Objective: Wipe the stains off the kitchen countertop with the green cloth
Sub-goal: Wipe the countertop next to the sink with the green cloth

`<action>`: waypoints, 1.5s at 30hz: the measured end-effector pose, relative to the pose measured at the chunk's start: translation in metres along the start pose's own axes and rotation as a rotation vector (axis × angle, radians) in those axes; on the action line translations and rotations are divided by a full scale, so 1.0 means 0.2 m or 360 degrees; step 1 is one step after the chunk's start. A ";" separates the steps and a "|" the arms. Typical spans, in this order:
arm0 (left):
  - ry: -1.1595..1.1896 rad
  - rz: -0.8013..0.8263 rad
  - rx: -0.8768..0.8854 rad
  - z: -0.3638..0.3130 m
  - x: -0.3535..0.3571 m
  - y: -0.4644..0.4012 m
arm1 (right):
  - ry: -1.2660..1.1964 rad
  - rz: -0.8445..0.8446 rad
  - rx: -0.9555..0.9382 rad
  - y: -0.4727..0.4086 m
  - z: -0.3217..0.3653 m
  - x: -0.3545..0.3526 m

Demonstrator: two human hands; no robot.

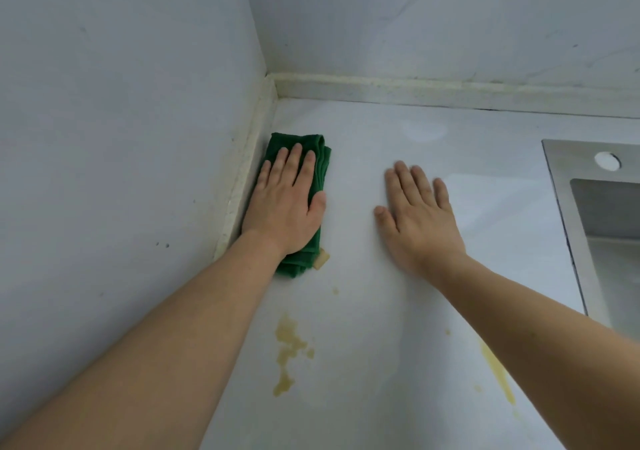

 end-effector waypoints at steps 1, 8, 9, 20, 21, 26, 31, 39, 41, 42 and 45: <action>-0.0004 0.0001 0.0007 0.00 0.00 0.00 | 0.0003 -0.0005 -0.0004 0.00 0.00 0.00; 0.0035 0.0059 0.0041 0.00 0.01 0.29 | -0.0012 -0.0013 -0.0012 -0.01 -0.01 0.00; 0.0046 0.0068 0.0031 -0.01 0.01 0.40 | -0.0018 -0.0013 -0.0017 0.00 0.00 -0.01; 0.0011 0.0060 -0.0061 -0.05 0.07 0.90 | 0.0010 -0.0026 -0.0043 0.01 0.01 0.00; 0.0012 0.0062 -0.0056 -0.05 0.07 0.89 | 0.0011 -0.0020 -0.0044 0.01 0.01 0.00; 0.0015 0.0051 -0.0068 -0.05 0.07 0.88 | 0.0021 -0.0048 -0.0046 0.00 0.01 0.00; 0.0035 0.0040 -0.0084 -0.05 0.07 0.87 | 0.0004 -0.0032 -0.0040 0.03 0.03 -0.01; 0.0067 0.0023 -0.0081 -0.05 0.06 0.88 | -0.0038 -0.0034 -0.0089 0.31 0.15 0.00; 0.0064 0.0011 -0.0080 -0.05 0.06 0.88 | -0.0040 0.0030 -0.0064 0.35 0.13 0.06; 0.0060 0.0007 -0.0080 -0.05 0.06 0.87 | -0.0030 0.0020 -0.0053 0.35 0.12 0.08; 0.0057 -0.0013 -0.0084 -0.04 0.08 0.86 | -0.0008 -0.0036 -0.0049 0.33 0.12 0.09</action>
Point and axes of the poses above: each hand's wrist, its own y-axis away from the middle knuckle, its own x-axis out of the palm, z = x × y, the point moved 4 cm from there along -y, towards the middle knuckle, and after that the axes turned 10 degrees about -y, right-handed, at the moved point
